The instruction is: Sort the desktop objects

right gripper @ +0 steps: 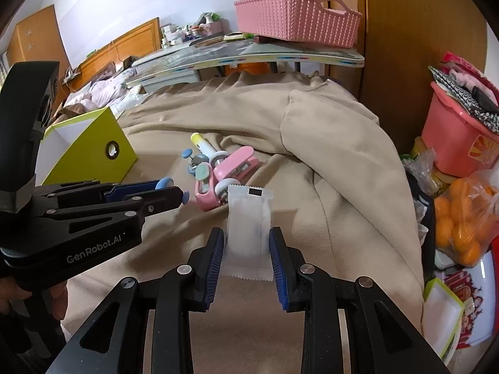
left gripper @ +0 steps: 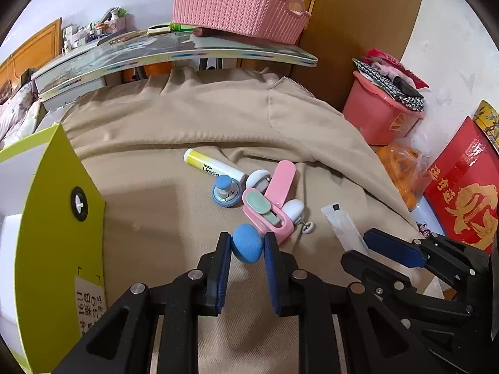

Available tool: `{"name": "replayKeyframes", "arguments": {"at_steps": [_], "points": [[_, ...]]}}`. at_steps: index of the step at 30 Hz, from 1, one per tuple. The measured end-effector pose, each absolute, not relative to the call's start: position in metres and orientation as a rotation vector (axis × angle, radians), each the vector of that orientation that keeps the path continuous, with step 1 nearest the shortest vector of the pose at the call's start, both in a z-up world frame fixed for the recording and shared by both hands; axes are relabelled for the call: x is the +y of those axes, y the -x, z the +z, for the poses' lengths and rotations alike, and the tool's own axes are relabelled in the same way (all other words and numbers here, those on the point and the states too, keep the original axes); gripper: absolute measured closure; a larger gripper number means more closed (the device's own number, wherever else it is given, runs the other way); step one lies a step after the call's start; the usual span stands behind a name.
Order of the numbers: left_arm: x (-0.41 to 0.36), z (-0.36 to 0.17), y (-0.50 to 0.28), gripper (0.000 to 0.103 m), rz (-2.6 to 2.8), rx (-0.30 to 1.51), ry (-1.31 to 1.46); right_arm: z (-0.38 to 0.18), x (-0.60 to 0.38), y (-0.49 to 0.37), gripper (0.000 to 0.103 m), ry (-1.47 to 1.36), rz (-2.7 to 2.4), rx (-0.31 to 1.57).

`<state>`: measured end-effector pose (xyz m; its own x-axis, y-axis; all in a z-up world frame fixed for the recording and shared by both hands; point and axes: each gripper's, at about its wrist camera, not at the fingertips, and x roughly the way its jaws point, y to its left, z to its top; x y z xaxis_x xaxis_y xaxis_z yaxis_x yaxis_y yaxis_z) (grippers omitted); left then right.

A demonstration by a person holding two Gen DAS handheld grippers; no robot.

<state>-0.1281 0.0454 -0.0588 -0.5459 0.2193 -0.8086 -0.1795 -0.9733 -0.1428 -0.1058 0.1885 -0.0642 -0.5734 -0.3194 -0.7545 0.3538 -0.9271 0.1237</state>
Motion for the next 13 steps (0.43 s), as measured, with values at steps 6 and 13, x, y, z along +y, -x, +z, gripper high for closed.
{"name": "replayKeyframes", "arguments": {"at_steps": [6, 13], "points": [[0.044, -0.052, 0.121, 0.081, 2.589, -0.062, 1.333, -0.059, 0.185, 0.100, 0.072, -1.168, -2.500, 0.067], [0.042, -0.042, 0.112, 0.081, 2.607, -0.059, 1.309, -0.053, 0.182, 0.093, 0.072, -1.149, -2.508, 0.074]]}}
